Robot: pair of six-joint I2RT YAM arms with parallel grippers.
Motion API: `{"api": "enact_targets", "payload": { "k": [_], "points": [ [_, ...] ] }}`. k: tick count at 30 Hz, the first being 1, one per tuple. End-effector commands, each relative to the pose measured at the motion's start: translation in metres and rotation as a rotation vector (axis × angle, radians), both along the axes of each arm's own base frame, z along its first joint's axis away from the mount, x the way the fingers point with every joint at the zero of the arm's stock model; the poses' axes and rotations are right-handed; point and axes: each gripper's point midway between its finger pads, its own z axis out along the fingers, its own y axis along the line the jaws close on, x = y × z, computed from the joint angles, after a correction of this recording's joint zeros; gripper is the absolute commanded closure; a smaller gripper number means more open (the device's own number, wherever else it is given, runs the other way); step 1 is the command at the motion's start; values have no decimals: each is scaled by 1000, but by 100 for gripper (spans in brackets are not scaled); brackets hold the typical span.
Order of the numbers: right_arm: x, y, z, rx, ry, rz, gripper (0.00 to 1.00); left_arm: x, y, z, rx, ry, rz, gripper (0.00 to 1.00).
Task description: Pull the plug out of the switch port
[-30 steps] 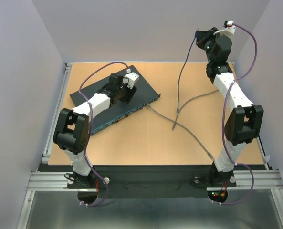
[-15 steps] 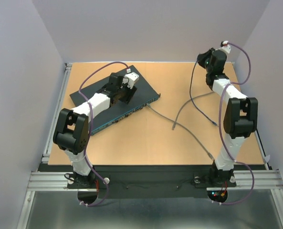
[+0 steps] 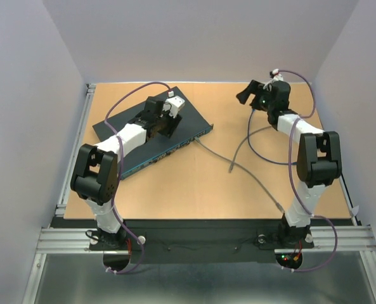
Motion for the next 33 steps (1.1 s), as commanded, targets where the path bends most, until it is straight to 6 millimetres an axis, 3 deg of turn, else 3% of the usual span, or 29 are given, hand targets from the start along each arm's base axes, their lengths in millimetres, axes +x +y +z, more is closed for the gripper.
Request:
{"api": "enact_targets", "payload": {
  "k": [1,2,4,6,8,11,16,20,22,28,33],
  "points": [
    [-68,94,4,54,-9,387,1,4,-4,17,-16,-41,-7,34],
    [-89,114,-12,82,31,455,2,4,-4,16,-20,-35,-6,34],
    [-106,133,-28,118,84,493,4,5,-4,16,-20,-37,-3,34],
    [-128,164,-43,159,122,582,4,5,-4,14,-15,-34,0,34],
    [-139,185,-56,279,188,623,9,5,-2,11,-7,-29,8,34],
    [-141,199,-73,306,221,651,20,5,-1,9,-2,-28,11,34],
    [-143,213,-91,341,258,662,24,3,3,1,17,-23,18,34],
    [-141,225,-97,401,268,677,34,4,3,-8,26,-7,18,34],
    [-139,228,-110,424,307,661,39,5,3,-8,26,-7,20,34],
    [-134,242,-113,493,316,660,45,4,3,-9,27,-6,19,34],
    [-130,241,-113,501,307,625,57,2,4,-12,30,3,20,34]
  ]
}}
